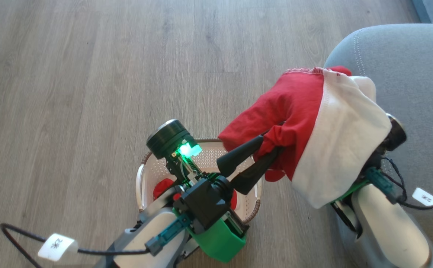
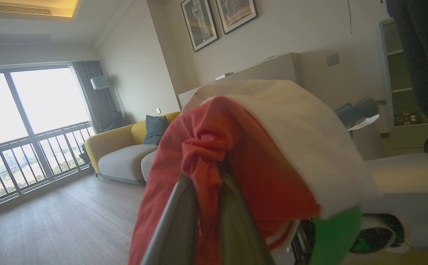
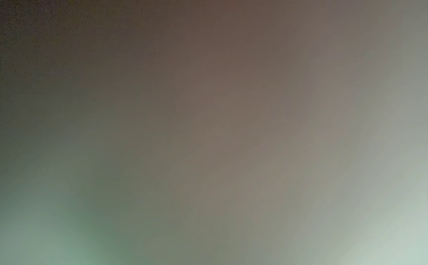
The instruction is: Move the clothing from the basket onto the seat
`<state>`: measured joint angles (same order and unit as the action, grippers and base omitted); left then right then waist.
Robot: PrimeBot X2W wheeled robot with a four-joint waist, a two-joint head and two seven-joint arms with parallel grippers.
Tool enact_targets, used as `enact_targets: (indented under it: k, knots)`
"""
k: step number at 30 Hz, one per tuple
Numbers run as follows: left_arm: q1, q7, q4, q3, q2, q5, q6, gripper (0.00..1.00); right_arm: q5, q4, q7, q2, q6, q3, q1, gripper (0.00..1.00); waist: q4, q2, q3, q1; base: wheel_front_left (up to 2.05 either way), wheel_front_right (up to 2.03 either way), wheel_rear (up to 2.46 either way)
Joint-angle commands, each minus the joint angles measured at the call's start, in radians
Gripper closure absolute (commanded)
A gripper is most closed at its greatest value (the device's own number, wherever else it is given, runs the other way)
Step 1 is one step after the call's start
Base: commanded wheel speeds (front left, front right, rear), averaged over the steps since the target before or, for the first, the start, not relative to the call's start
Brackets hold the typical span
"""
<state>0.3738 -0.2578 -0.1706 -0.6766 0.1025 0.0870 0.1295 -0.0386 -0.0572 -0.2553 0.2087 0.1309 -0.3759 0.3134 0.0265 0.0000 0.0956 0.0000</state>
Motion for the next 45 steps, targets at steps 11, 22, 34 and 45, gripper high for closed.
enact_targets:
  k: [11, 22, 34, 45]
  knots:
    - [-0.002, -0.004, -0.031, 0.049, 0.001, -0.007, 0.001, 1.00, -0.043, 0.109, -0.006, -0.090, 0.000, 0.126, -0.030, 1.00, -0.012, 0.0000, -0.022, 0.0000, 0.00, 0.00, 0.00]
    - [-0.018, -0.004, -0.036, 0.069, -0.014, -0.035, 0.001, 0.00, -0.048, 0.161, -0.006, -0.113, 0.000, 0.168, -0.052, 1.00, -0.005, 0.0000, -0.036, 0.0000, 0.00, 0.00, 0.00]
    - [-0.019, -0.004, -0.010, 0.077, -0.010, -0.051, 0.001, 0.00, -0.036, 0.211, -0.006, -0.137, 0.000, 0.277, -0.040, 1.00, -0.003, 0.0000, -0.025, 0.0000, 0.00, 0.00, 0.00]
    - [-0.021, -0.004, 0.027, 0.068, 0.001, -0.055, 0.001, 0.00, -0.021, 0.249, -0.006, -0.143, 0.000, 0.405, -0.009, 1.00, -0.009, 0.0000, -0.020, 0.0000, 0.00, 0.00, 0.00]
